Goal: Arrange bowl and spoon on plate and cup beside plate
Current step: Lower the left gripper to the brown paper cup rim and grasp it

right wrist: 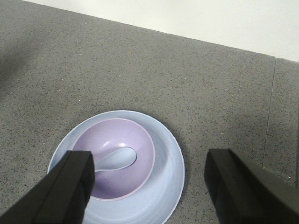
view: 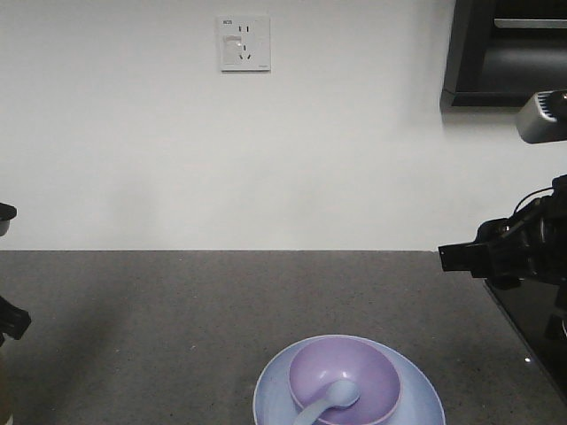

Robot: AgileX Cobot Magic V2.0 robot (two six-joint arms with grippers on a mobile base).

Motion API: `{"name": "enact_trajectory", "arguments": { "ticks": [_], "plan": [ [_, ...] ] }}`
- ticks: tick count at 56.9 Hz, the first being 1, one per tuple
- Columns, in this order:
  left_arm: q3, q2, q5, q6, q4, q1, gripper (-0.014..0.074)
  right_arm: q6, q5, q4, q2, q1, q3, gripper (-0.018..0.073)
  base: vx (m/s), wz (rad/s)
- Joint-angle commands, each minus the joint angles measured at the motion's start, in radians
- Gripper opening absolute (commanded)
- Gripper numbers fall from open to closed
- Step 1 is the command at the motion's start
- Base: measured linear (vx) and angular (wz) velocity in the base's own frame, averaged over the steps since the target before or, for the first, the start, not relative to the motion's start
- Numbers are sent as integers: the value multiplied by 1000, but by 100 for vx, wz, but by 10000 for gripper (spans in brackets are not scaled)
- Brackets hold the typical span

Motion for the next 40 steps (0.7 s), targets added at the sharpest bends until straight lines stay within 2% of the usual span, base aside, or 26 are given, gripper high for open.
{"name": "enact_trajectory", "arguments": {
  "ticks": [1,9,19,25,31,39,40],
  "plan": [
    [-19,-15,-21,9,-23,2,498,-2,-75,2,-24,-1,-33,542,0,0],
    [-19,18,-36,34,-57,2,483,-2,-73,2,-24,-1,-33,542,0,0],
    [-19,65,-33,34,-56,2,461,-2,-73,2,-24,-1,-33,542,0,0],
    [-19,86,-35,33,-41,2,417,-2,-73,2,-24,-1,-33,542,0,0],
    [-19,92,-35,15,-27,2,288,-2,-74,2,-24,-1,-33,542,0,0],
    [-19,90,-34,15,2,2,-7,-2,-77,2,-24,-1,-33,542,0,0],
    [-19,90,-34,15,4,2,-10,-2,-77,2,-24,-1,-33,542,0,0]
  ]
}}
